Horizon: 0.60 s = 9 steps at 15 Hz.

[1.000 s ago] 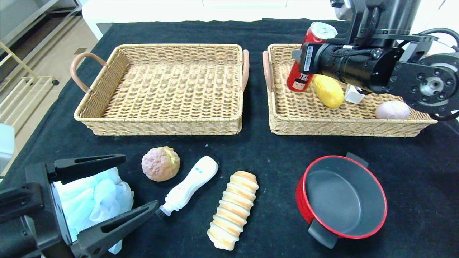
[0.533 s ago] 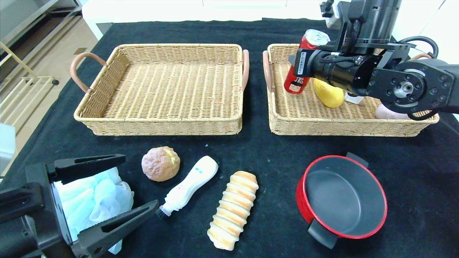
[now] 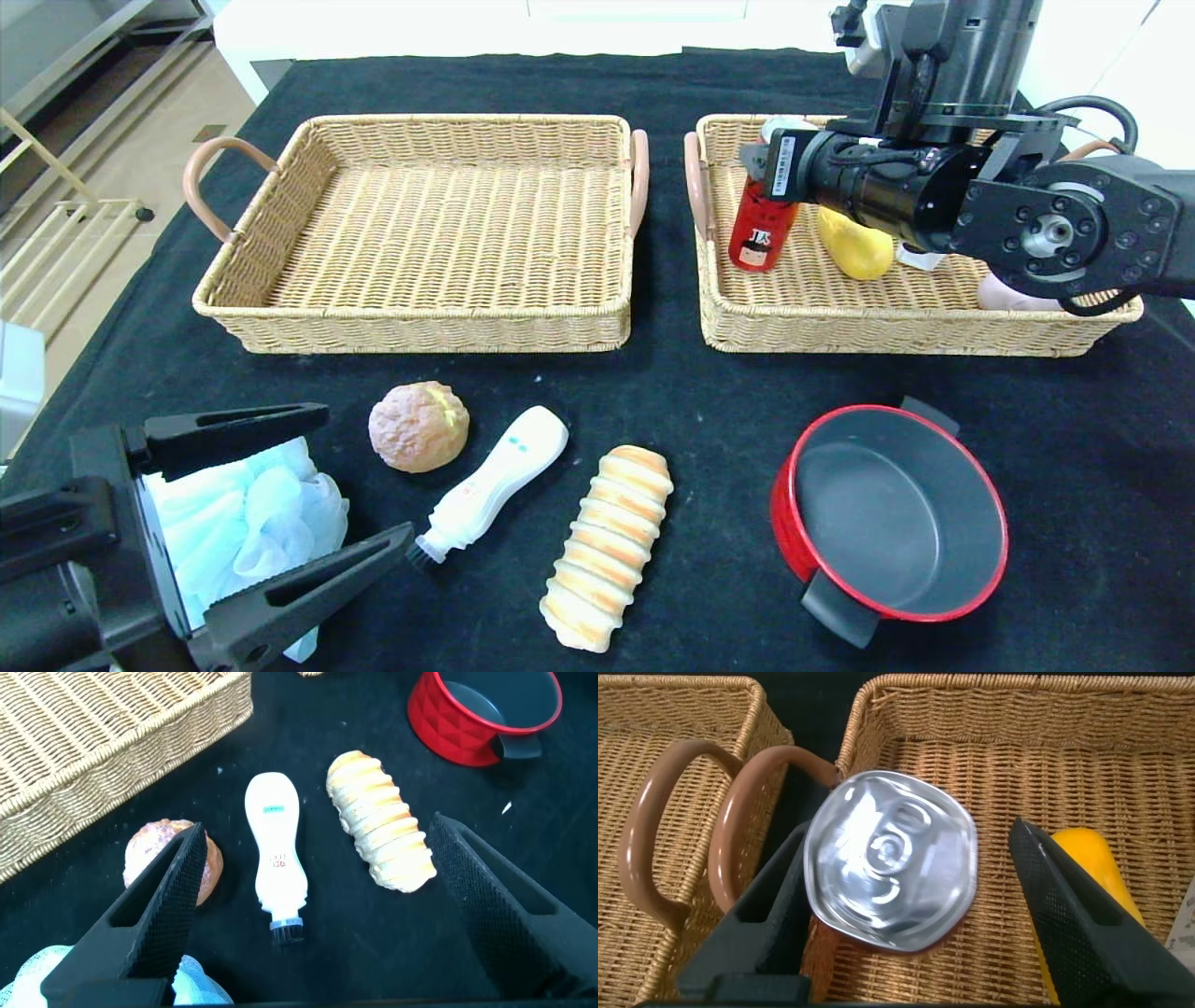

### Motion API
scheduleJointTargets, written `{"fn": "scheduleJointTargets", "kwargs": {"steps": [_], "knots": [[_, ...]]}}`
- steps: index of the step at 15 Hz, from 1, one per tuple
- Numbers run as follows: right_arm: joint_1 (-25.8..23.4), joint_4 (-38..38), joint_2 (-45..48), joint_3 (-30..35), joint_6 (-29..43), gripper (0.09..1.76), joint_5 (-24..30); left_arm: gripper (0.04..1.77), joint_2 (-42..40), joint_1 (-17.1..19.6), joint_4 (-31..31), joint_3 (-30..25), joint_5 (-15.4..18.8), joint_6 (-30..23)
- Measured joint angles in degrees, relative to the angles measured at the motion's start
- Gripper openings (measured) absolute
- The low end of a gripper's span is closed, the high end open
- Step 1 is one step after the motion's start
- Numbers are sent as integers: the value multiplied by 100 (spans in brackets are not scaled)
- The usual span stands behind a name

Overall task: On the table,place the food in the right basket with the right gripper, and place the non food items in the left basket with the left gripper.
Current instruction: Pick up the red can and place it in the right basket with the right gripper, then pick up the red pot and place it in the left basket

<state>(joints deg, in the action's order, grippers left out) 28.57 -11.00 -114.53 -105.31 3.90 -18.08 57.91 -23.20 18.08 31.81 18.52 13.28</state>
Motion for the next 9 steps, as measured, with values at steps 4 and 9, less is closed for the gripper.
{"fn": "scheduleJointTargets", "kwargs": {"steps": [4,9], "knots": [[102,45,347,429,-21,156,-83,172,-2,0,0,0,0,0],[527,157,1313,1634,-7,163,-284,172,-13,0,-2,0,-5,4]]}}
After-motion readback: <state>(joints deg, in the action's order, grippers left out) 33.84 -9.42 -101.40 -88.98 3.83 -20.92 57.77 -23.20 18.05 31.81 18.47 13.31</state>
